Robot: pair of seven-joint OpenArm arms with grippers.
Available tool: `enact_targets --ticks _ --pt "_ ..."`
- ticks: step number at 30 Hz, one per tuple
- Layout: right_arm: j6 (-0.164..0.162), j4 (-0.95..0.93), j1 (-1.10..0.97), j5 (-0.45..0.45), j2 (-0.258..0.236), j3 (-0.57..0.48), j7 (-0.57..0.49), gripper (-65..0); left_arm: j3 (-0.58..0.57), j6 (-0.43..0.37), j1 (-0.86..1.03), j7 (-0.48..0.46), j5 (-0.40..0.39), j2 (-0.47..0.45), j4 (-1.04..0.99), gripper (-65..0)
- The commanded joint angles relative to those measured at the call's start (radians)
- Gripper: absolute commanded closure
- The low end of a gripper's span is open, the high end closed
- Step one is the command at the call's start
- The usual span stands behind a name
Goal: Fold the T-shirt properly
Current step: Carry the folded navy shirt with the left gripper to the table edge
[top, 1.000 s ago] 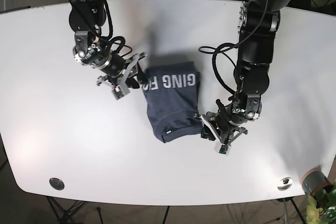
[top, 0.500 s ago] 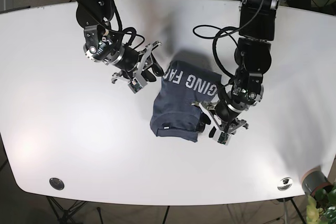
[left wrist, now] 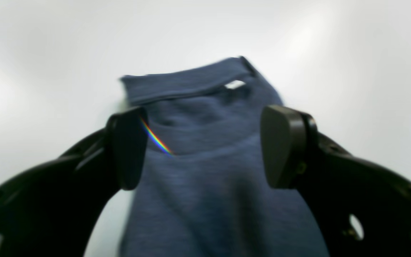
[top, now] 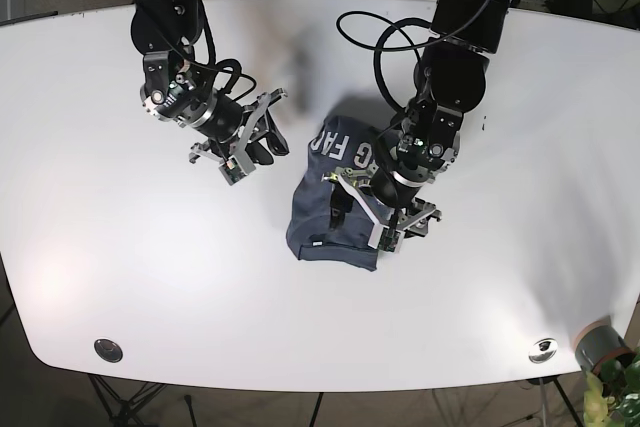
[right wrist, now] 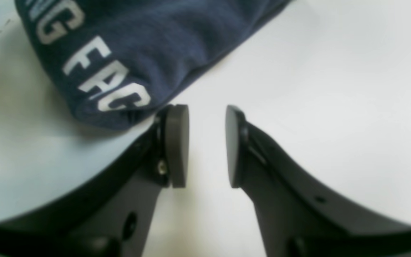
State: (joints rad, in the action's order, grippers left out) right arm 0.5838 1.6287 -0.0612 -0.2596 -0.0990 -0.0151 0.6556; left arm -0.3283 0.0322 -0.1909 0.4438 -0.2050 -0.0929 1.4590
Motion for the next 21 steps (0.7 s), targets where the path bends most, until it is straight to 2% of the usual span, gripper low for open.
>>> enact_targets --ticks 1,4,10,15,21 --pt "0.006 0.018 0.017 -0.017 -0.006 0.0 -0.026 -15.9 -0.015 -0.013 -0.022 -0.024 -0.001 0.015 -0.02 -45.6" --pt "0.006 0.02 0.016 -0.017 -0.003 0.019 -0.026 -15.9 -0.032 -0.024 -0.02 -0.061 0.017 0.018 -0.088 -45.4" --pt "0.006 0.023 0.016 -0.017 0.009 0.066 -0.026 -15.9 -0.121 -0.019 -0.011 -0.201 0.143 0.015 -0.321 -45.7" --pt "0.006 0.025 0.017 -0.017 0.014 0.07 -0.026 -15.9 -0.058 -0.001 0.009 -0.254 0.152 -0.072 -0.43 -45.7" --pt "0.006 0.025 0.016 -0.017 0.014 0.07 -0.026 -15.9 0.105 0.145 0.061 -0.256 0.154 -0.202 -0.438 -45.7"
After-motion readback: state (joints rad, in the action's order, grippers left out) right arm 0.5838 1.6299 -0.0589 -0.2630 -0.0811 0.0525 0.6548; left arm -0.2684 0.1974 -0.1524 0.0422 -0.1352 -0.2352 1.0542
